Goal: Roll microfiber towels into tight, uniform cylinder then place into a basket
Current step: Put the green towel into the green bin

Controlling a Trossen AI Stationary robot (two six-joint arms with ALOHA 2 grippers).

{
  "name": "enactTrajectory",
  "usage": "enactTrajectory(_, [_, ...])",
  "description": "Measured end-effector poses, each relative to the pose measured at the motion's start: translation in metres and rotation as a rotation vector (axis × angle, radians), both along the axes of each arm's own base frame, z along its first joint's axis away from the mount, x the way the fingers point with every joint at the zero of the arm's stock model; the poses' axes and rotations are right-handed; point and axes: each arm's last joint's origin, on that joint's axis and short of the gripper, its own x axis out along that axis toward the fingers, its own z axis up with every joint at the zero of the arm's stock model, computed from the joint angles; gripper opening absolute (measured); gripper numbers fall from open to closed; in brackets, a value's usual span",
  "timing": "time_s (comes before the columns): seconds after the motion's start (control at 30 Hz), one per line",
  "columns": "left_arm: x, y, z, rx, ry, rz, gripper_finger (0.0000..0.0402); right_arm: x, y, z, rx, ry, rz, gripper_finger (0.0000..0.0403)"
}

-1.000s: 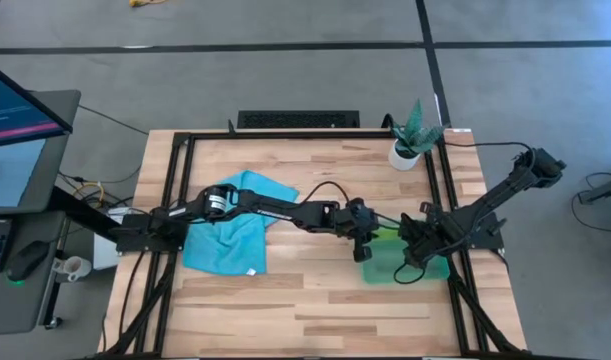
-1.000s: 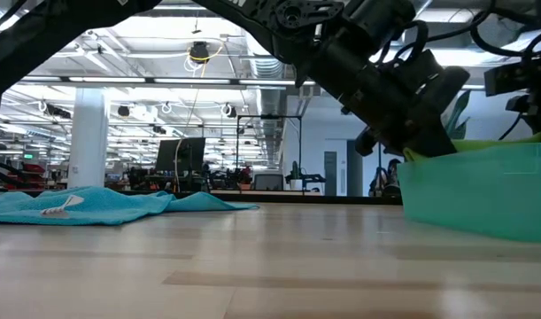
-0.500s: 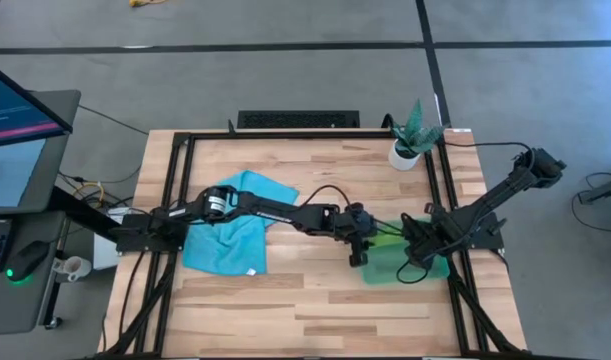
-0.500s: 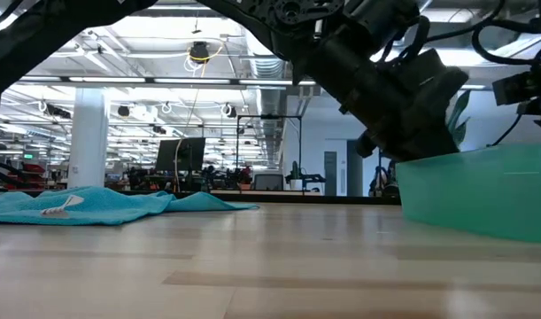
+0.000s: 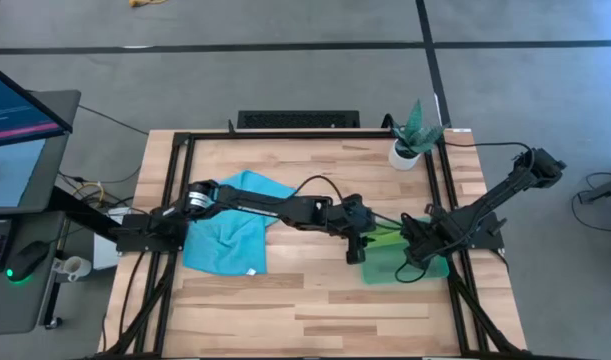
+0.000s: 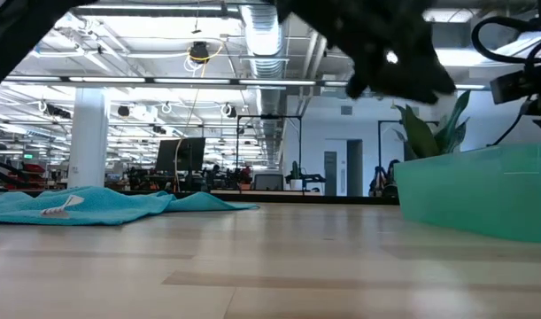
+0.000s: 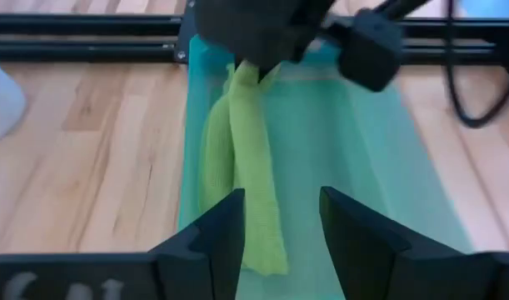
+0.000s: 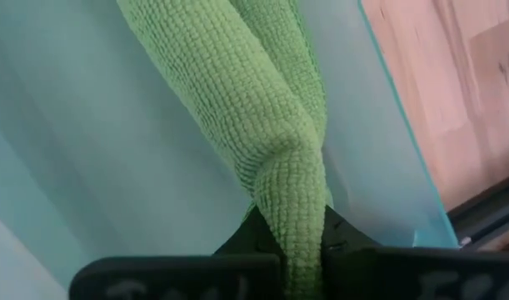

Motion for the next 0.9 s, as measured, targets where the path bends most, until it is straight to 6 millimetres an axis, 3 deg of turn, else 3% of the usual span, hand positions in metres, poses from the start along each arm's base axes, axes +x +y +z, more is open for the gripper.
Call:
enactTrajectory(0.23, [-0.039, -0.036, 0.051, 0.104, 0.063, -0.046, 0.0130, 0.002, 0.001, 0.000, 0.010, -0.016, 0.000, 0.0031])
enactTrajectory(0.4, [-0.061, -0.078, 0.066, 0.203, 0.066, -0.009, 0.0123, 0.002, 0.001, -0.009, 0.056, -0.034, -0.021, 0.0021])
enactTrajectory(0.5, [-0.072, -0.105, 0.052, 0.205, 0.114, -0.046, 0.0117, 0.001, -0.002, -0.019, 0.086, -0.024, -0.046, 0.0024])
enactTrajectory(0.63, [-0.085, -0.126, 0.014, 0.203, 0.189, -0.029, 0.0108, 0.000, -0.003, -0.021, 0.090, -0.024, -0.079, 0.0035])
enactTrajectory(0.77, [-0.090, -0.125, -0.005, 0.183, 0.202, 0.014, 0.0098, 0.000, -0.002, -0.021, 0.115, -0.006, -0.078, 0.0036])
enactTrajectory(0.9, [-0.090, -0.119, -0.012, 0.179, 0.208, 0.030, 0.0092, -0.001, -0.002, -0.021, 0.123, 0.004, -0.076, 0.0054])
